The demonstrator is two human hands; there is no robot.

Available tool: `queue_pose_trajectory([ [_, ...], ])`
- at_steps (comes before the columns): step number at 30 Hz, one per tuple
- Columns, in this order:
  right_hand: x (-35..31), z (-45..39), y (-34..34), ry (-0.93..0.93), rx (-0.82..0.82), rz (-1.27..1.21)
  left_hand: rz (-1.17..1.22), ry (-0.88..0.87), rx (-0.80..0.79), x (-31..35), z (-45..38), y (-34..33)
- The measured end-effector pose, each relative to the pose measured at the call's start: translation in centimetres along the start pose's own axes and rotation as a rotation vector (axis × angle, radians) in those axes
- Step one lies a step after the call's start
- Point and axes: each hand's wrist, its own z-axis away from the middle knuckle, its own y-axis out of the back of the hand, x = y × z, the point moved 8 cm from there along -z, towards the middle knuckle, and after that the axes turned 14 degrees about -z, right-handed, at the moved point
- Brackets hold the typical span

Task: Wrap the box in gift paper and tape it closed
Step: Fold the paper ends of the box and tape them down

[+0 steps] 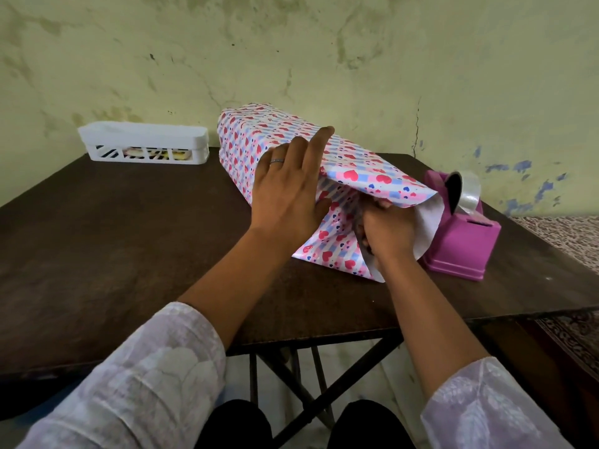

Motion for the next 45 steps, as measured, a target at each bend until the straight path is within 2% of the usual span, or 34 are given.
queue_pose_trajectory([
  [4, -0.2, -0.2, -1.1, -0.035, -0.084, 0.033, -0.007, 0.001, 0.003, 0.1, 0.0, 0.1],
  [9, 0.4, -0.4, 0.0, -0.087, -0.040, 0.046, -0.007, 0.001, -0.031, 0.0, -0.1, -0.1],
  [15, -3.3, 5.9, 1.1, 0.164, -0.364, 0.194, 0.040, 0.003, -0.078, 0.0, -0.2, -0.4],
  [17, -4.6, 7.3, 4.1, 0.295, -0.266, 0.153, 0.092, 0.020, -0.077, -0.3, -0.1, -0.7],
  [21, -5.8, 7.1, 10.2, 0.505, 0.159, 0.086, 0.185, 0.172, -0.056, -2.0, 0.9, -1.3],
  [23, -5.4, 6.4, 11.1, 0.524, 0.275, 0.109, 0.236, 0.226, -0.138, -2.5, 1.5, -2.0],
  [24, -5.1, 5.8, 11.0, 0.500, 0.271, 0.093, 0.263, 0.240, -0.188, -2.7, 1.7, -2.4],
  [28, -3.4, 3.2, 8.6, 0.313, 0.047, 0.002, 0.266, 0.240, -0.241, -4.0, 1.4, -2.1],
  [31, -2.4, 3.2, 6.6, 0.299, -0.106, 0.133, 0.324, 0.349, -0.269, -6.2, 1.7, -2.0],
  [34, -1.0, 4.1, 4.5, 0.253, -0.245, 0.189, 0.427, 0.541, -0.441, -6.5, 4.3, -3.1],
  [36, -0.7, 4.6, 3.7, 0.239, -0.258, 0.167, 0.475, 0.628, -0.586, -4.9, 6.3, -3.9],
  [39, -0.9, 4.9, 3.4, 0.204, -0.257, 0.116, 0.386, 0.557, -0.718, -2.8, 7.4, -4.6],
  [43, -0.4, 5.0, 4.2, 0.172, -0.198, 0.115, 0.173, 0.481, -0.849, -1.6, 9.4, -4.6],
  [45, -0.2, 5.1, 4.7, 0.173, -0.171, 0.096, 0.027, 0.385, -0.943, -0.5, 10.6, -4.3],
])
